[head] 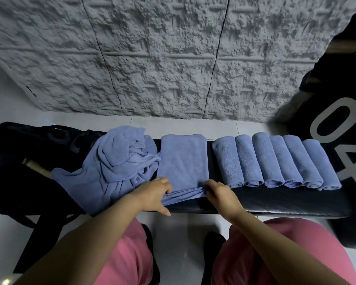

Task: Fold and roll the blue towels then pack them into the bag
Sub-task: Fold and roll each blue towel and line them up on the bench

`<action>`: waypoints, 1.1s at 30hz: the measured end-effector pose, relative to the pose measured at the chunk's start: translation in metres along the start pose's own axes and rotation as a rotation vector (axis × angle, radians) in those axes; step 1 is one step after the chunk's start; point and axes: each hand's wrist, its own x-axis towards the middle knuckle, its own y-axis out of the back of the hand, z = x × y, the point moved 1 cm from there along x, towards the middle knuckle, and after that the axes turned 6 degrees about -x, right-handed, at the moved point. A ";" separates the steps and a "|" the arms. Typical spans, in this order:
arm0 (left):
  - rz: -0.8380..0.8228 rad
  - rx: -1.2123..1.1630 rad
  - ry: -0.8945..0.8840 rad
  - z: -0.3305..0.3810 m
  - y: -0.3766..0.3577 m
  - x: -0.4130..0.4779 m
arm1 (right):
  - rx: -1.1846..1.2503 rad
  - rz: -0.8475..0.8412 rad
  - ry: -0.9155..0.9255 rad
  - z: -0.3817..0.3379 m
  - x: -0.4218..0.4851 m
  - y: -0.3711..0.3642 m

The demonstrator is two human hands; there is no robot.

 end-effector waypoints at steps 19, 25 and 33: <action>0.266 0.161 0.101 -0.003 0.007 0.011 | -0.502 0.239 0.439 0.001 0.007 -0.006; 0.275 0.188 0.113 -0.007 0.001 0.005 | -0.425 0.188 0.324 -0.001 0.004 -0.005; 0.357 0.053 0.319 -0.001 0.008 0.006 | -0.114 0.089 0.002 -0.009 0.011 -0.001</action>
